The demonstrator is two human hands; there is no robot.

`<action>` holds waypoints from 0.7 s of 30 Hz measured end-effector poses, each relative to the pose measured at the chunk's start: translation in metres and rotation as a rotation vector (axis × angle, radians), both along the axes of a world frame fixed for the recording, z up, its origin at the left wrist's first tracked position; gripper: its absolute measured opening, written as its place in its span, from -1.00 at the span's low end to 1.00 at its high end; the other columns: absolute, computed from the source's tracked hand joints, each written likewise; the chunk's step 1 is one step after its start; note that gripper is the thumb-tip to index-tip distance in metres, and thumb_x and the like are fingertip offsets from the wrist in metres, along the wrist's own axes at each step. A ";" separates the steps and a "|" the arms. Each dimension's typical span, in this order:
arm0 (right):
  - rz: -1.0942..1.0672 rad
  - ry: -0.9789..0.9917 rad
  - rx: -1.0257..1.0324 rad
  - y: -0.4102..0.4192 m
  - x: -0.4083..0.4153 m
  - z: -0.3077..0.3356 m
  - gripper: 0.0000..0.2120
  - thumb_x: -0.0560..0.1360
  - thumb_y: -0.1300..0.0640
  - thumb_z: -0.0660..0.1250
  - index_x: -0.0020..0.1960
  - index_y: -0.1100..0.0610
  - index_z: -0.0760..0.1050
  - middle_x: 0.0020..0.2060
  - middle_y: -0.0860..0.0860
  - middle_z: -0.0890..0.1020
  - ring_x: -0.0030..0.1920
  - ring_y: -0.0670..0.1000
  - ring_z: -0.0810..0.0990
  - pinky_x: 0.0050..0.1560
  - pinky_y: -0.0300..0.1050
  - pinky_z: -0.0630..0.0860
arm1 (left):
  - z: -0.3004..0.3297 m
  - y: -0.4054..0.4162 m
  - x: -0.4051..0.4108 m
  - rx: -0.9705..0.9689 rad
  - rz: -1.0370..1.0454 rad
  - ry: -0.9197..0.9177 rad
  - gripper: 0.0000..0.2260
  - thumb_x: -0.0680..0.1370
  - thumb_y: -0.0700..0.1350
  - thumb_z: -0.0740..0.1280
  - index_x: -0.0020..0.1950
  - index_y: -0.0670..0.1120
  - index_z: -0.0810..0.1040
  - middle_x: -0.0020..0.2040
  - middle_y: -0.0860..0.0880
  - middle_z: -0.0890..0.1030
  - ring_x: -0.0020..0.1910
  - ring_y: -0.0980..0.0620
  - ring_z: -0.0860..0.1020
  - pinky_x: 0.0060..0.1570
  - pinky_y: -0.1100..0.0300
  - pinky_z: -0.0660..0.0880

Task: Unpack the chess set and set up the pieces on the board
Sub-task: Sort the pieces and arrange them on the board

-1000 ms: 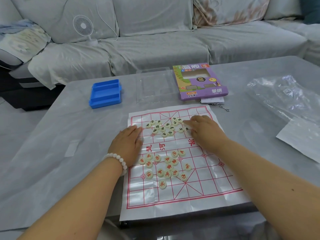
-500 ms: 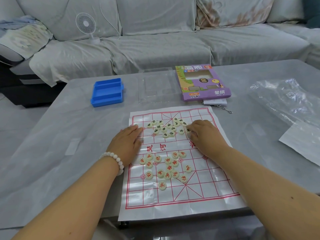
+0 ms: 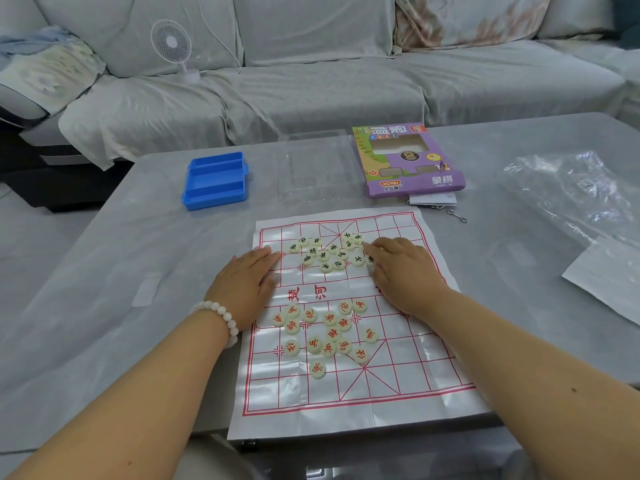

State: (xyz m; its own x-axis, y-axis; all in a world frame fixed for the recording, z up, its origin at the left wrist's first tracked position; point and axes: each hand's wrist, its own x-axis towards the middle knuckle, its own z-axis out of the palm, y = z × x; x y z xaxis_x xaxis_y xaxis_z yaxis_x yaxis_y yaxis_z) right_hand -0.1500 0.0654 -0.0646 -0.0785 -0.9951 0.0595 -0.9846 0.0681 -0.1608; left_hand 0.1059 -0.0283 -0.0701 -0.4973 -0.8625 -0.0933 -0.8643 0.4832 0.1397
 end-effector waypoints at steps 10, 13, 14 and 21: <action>-0.092 -0.298 -0.076 0.020 0.001 0.023 -0.73 0.55 0.03 0.26 0.23 0.00 0.52 0.20 -0.07 0.54 0.23 -0.03 0.41 0.24 -0.15 0.31 | -0.003 0.003 -0.001 -0.064 0.022 0.029 -0.56 0.63 0.10 -0.03 0.51 0.09 0.12 0.52 0.08 0.15 0.50 0.07 0.11 0.47 0.11 0.00; -0.087 -0.441 0.006 0.033 0.010 0.028 -0.81 0.52 0.05 0.31 0.11 0.01 0.58 0.00 -0.11 0.58 -0.01 -0.12 0.50 -0.02 -0.29 0.37 | -0.003 0.002 0.000 -0.062 0.018 0.041 -0.57 0.63 0.09 -0.02 0.51 0.07 0.13 0.52 0.06 0.15 0.50 0.06 0.11 0.47 0.10 -0.01; -0.081 -0.464 0.039 0.037 0.014 0.028 -0.83 0.52 0.05 0.32 0.09 0.00 0.58 -0.03 -0.13 0.57 -0.04 -0.13 0.51 -0.05 -0.32 0.37 | -0.003 0.003 0.000 -0.067 0.019 0.044 -0.57 0.64 0.08 -0.02 0.51 0.06 0.13 0.53 0.05 0.14 0.50 0.05 0.10 0.47 0.10 -0.01; -0.080 -0.481 0.072 0.064 0.027 0.024 -0.83 0.50 0.07 0.34 0.09 -0.04 0.57 -0.05 -0.17 0.53 -0.11 -0.16 0.49 -0.16 -0.51 0.33 | 0.008 0.035 0.006 -0.039 0.008 0.137 -0.58 0.65 -0.01 0.01 0.52 0.01 0.11 0.53 0.03 0.12 0.51 0.04 0.06 0.49 0.10 -0.07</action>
